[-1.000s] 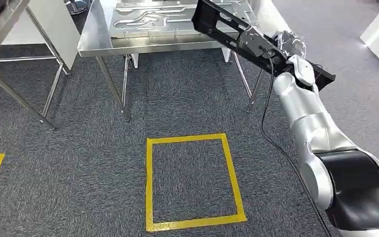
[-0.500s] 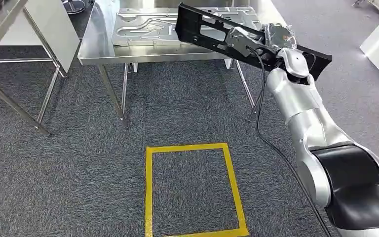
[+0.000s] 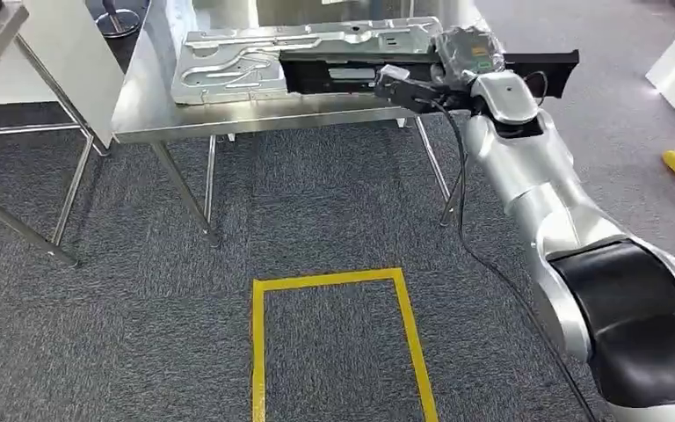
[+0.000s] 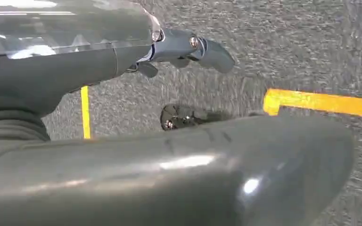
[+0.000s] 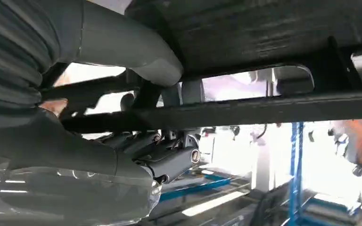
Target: Take the parts from the cabinet and place them on the table.
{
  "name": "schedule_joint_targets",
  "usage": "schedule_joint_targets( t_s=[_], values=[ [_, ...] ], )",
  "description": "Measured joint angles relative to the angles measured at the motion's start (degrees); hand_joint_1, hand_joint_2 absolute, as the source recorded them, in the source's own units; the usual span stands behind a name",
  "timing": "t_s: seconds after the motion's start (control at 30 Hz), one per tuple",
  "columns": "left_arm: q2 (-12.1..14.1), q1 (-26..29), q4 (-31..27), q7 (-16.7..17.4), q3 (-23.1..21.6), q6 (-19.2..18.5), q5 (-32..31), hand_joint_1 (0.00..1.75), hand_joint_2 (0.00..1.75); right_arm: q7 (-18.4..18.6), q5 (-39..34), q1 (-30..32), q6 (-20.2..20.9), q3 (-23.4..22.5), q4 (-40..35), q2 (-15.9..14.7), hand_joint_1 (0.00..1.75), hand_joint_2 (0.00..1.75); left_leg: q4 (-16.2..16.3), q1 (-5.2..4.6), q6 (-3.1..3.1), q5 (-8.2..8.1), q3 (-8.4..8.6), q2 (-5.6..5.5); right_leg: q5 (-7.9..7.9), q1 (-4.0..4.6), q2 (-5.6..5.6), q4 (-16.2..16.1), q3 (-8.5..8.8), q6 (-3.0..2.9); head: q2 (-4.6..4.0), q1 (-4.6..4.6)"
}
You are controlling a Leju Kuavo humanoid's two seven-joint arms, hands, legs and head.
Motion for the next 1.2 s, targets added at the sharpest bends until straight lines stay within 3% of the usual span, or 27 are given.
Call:
schedule_joint_targets(
  t_s=[0.03, 0.07, 0.13, 0.17, 0.2, 0.3, 0.37, 0.43, 0.5, 0.53, 0.57, 0.6, 0.63, 0.67, 0.7, 0.77, 0.8, 0.83, 0.87, 0.9, 0.97, 1.0, 1.03, 1.1, 1.13, 1.17, 1.2],
  values=[
    [0.2, 0.1, 0.0, 0.0, 0.0, 0.0, 0.1, 0.0, 0.0, -0.1, 0.4, -0.1, 0.0, 0.7, 0.3, 0.2, 1.75, 1.75, -2.1, 0.0, 0.08, 1.37, -0.37, 0.0, -0.58, 0.03, 0.17, 0.0, 0.71, 0.04, 0.0, -0.02],
    [0.3, 0.2, 0.0, 0.0, 0.0, 0.0, 0.1, 0.0, 0.0, -0.1, 1.0, -0.5, -0.1, 1.3, 0.6, 0.4, 1.75, 1.75, -5.6, -0.02, 0.23, 4.19, -0.01, 0.0, -1.11, 0.06, 0.28, 0.0, 1.38, 0.11, 0.0, 0.0],
    [0.6, 0.5, 0.0, 0.0, 0.0, 0.2, 0.5, 0.0, 0.0, -0.3, 1.6, -1.2, -0.4, 2.6, 1.0, 0.9, 1.75, 1.75, -15.1, -0.12, 0.89, 13.49, 1.42, 0.0, -2.24, 0.15, 0.48, 0.0, 2.66, 0.37, 0.0, 0.0],
    [0.7, 0.6, 0.1, 0.0, 0.0, 0.3, 0.6, 0.0, 0.0, -0.4, 1.7, -1.4, -0.8, 3.1, 1.4, 1.0, 1.75, 1.75, -17.6, -0.39, 1.12, 15.72, 1.11, -0.04, -2.74, 0.29, 0.59, 0.2, 3.03, 0.7, 0.0, 0.0],
    [0.8, 0.6, 0.1, 0.0, 0.0, 0.3, 0.7, 0.0, 0.0, -0.6, 1.8, -1.6, -0.8, 3.4, 1.6, 1.1, 1.75, 1.75, -17.6, -0.53, 1.36, 14.77, 1.79, -0.02, -2.94, 0.3, 0.73, 0.1, 2.97, 1.09, 0.0, 0.02],
    [0.8, 0.4, 0.1, 0.0, 0.0, 0.3, 0.8, 0.0, 0.0, -0.8, 1.7, -2.3, -0.8, 4.2, 1.8, 1.3, 1.75, 1.75, -17.6, -0.69, 2.44, 14.44, 2.11, -0.08, -3.9, 0.25, 0.66, 0.1, 3.79, 2.26, 0.0, 0.0],
    [0.8, 0.3, 0.1, 0.0, 0.0, 0.3, 0.9, 0.0, 0.0, -0.9, 1.6, -3.3, -0.9, 4.4, 1.8, 1.4, 1.75, 1.75, -18.4, -0.23, 2.75, 14.24, 3.44, -0.18, -5.06, -0.02, 0.49, 2.5, 3.04, 3.05, 0.0, 0.02],
    [0.9, 0.1, 0.1, 0.0, 0.0, 0.3, 1.0, 0.0, 0.0, -1.1, 1.6, -4.0, -0.9, 5.1, 1.9, 1.5, 1.75, 1.75, -18.4, -0.14, 2.97, 13.54, 4.2, -0.15, -8.91, -0.21, 0.24, 11.8, -1.92, 3.69, 0.0, 0.02],
    [0.9, 0.3, 0.1, 0.0, 0.0, 0.3, 1.1, 0.0, 0.0, -1.3, 1.7, -3.2, -1.0, 5.7, 2.4, 1.5, 1.75, 1.75, -18.4, -0.14, 2.99, 12.54, 5.38, -0.28, -10.19, -0.44, 0.2, 17.8, -6.17, 3.95, 0.0, 0.02],
    [0.9, 0.5, 0.1, 0.0, 0.0, 0.3, 1.1, 0.0, 0.0, -1.3, 1.7, -2.7, -1.1, 5.9, 2.6, 1.5, 1.75, 1.75, -18.4, -0.14, 2.98, 12.03, 6.12, -0.41, -8.89, -0.47, 0.13, 17.2, -6.71, 3.85, 0.0, 0.02],
    [0.9, 0.6, 0.1, 0.0, 0.0, 0.4, 1.1, 0.0, 0.0, -1.3, 1.7, -2.4, -1.2, 6.2, 2.8, 1.5, 1.75, 1.75, -18.4, -0.15, 2.92, 11.51, 6.85, -0.52, -6.37, -0.46, 0.08, 14.4, -6.35, 3.36, 0.0, 0.02],
    [0.9, 0.6, 0.1, 0.0, 0.0, 0.4, 1.2, 0.0, 0.0, -1.3, 1.8, -2.3, -1.4, 6.4, 2.8, 1.5, 1.75, 1.75, -18.4, -0.19, 2.85, 11.03, 7.5, -0.59, -2.82, -0.41, 0.07, 10.0, -5.39, 2.99, 0.0, 0.02],
    [0.9, 0.6, 0.1, 0.0, 0.0, 0.4, 1.3, 0.0, 0.0, -1.2, 1.7, -2.6, -2.0, 6.5, 2.8, 1.5, 1.75, 1.75, -18.4, -0.22, 2.7, 10.46, 8.15, -0.61, 1.98, -0.15, 0.04, 3.9, -4.1, 2.53, 0.0, 0.02],
    [0.7, 0.6, 0.1, 0.0, 0.0, 0.5, 1.3, 0.0, 0.0, -1.2, 1.7, -2.6, -2.3, 6.6, 2.8, 1.5, 1.75, 1.75, -18.5, -0.08, 2.43, 10.11, 8.41, -0.53, 3.23, 0.29, -0.16, 1.9, -3.65, 2.09, 0.0, 0.02],
    [0.7, 0.4, 0.1, 0.0, 0.0, 0.5, 1.5, 0.0, 0.0, -1.1, 1.6, -2.6, -3.1, 6.7, 2.9, 1.6, 1.75, 1.75, -18.8, -0.05, 2.16, 10.02, 8.56, -0.56, 2.95, 0.87, -0.15, 0.8, -3.66, 1.99, 0.0, -0.04],
    [0.7, 0.3, 0.1, 0.0, 0.1, 0.5, 2.1, 0.0, 0.0, -0.5, 1.6, -2.6, -3.5, 6.9, 2.9, 2.1, 1.75, 1.75, -18.8, 0.01, 1.39, 9.53, 8.87, -0.51, 2.03, 1.2, -0.2, 0.2, -2.98, 1.05, 0.0, -0.04],
    [0.7, 0.3, 0.1, 0.0, 0.1, 0.5, 2.4, 0.0, 0.0, -0.2, 1.6, -2.6, -3.7, 7.0, 2.9, 2.3, 1.75, 1.75, -18.9, -0.18, 1.12, 9.39, 9.28, -0.45, 1.54, 1.2, -0.28, 0.1, -2.49, 0.6, 0.0, -0.09],
    [0.8, 0.1, 0.1, 0.0, 0.2, 0.6, 2.7, 0.0, 0.0, 0.8, 1.6, -2.6, -4.0, 7.0, 2.9, 2.7, 1.75, 1.75, -18.8, -0.19, 0.85, 8.73, 9.19, -0.45, 1.41, 0.26, -0.31, -0.7, -1.38, 0.19, 0.0, -0.07],
    [0.9, 0.1, 0.1, 0.1, 0.3, 0.7, 3.2, 0.0, 0.0, 1.5, 1.7, -2.8, -4.1, 7.0, 2.9, 3.4, 1.75, 1.75, -16.6, -0.24, 0.83, 8.53, 8.76, -0.26, 1.16, 0.45, -0.2, -1.2, -0.61, -0.04, 0.0, -0.07],
    [0.9, -0.1, 0.1, 0.3, 0.4, 0.7, 3.6, 0.0, 0.0, 2.3, 2.0, -2.9, -4.3, 7.0, 3.1, 4.2, 1.75, 1.75, -12.5, -0.15, 0.76, 7.59, 6.97, -0.24, 0.84, 0.34, -0.18, -1.4, 0.15, -0.47, 0.0, -0.09],
    [1.0, -0.2, 0.1, 0.7, 0.5, 0.8, 4.1, 0.0, 0.0, 3.4, 2.5, -1.8, -4.5, 7.2, 3.9, 6.1, 1.75, 1.75, -3.2, -0.09, 0.4, 3.96, 2.2, -0.24, -0.37, 0.29, 0.17, -1.6, 1.87, -0.66, 0.0, -0.07],
    [1.0, -0.1, 0.1, 0.7, 0.6, 0.9, 4.2, 0.0, 0.0, 3.5, 2.6, -1.0, -4.5, 7.2, 4.2, 6.5, 1.75, 1.75, -0.3, -0.09, 0.21, 2.53, 0.23, -0.23, -1.08, 0.32, 0.2, -1.6, 2.76, -0.65, 0.0, -0.09],
    [1.1, -0.1, 0.1, 0.9, 0.6, 1.1, 4.3, 0.0, 0.0, 3.6, 2.7, -0.3, -4.4, 7.3, 4.5, 7.2, 1.75, 1.75, 0.3, -0.08, 0.01, 2.34, -1.16, -0.22, -1.76, 0.31, 0.21, -1.6, 3.68, -0.56, 0.0, -0.09],
    [1.1, 0.2, 0.1, 1.2, 0.9, 1.9, 5.0, 0.0, 0.0, 4.1, 2.9, -0.1, -4.4, 7.5, 4.8, 8.1, 1.75, 1.75, -5.3, -0.01, -0.16, 6.21, -1.29, -0.14, -3.12, 0.19, 0.24, -1.6, 5.42, -0.26, 0.0, -0.09],
    [1.1, 0.4, 0.1, 1.3, 1.2, 2.4, 5.3, 0.0, 0.0, 4.3, 2.9, -0.4, -4.4, 7.5, 4.8, 8.7, 1.75, 1.75, -10.0, 0.07, -0.19, 10.05, -0.65, -0.05, -3.83, 0.15, 0.25, -1.6, 6.27, -0.12, 0.0, -0.09],
    [1.1, 0.6, 0.1, 1.4, 1.6, 2.9, 5.5, 0.0, 0.0, 4.6, 2.9, -0.5, -4.4, 7.5, 4.8, 9.4, 1.75, 1.75, -15.1, 0.16, -0.09, 15.88, -0.17, 0.09, -4.71, 0.19, 0.25, -1.6, 7.08, 0.08, 0.0, -0.09],
    [1.1, 0.8, 0.1, 1.4, 1.6, 3.1, 5.6, 0.0, 0.0, 4.6, 2.9, -0.5, -4.4, 7.5, 5.0, 9.7, 1.75, 1.75, -18.6, -0.05, 0.23, 18.69, -0.25, 0.18, -5.53, 0.45, 0.45, -1.0, 7.79, 0.43, 0.0, -0.07]
  ],
)
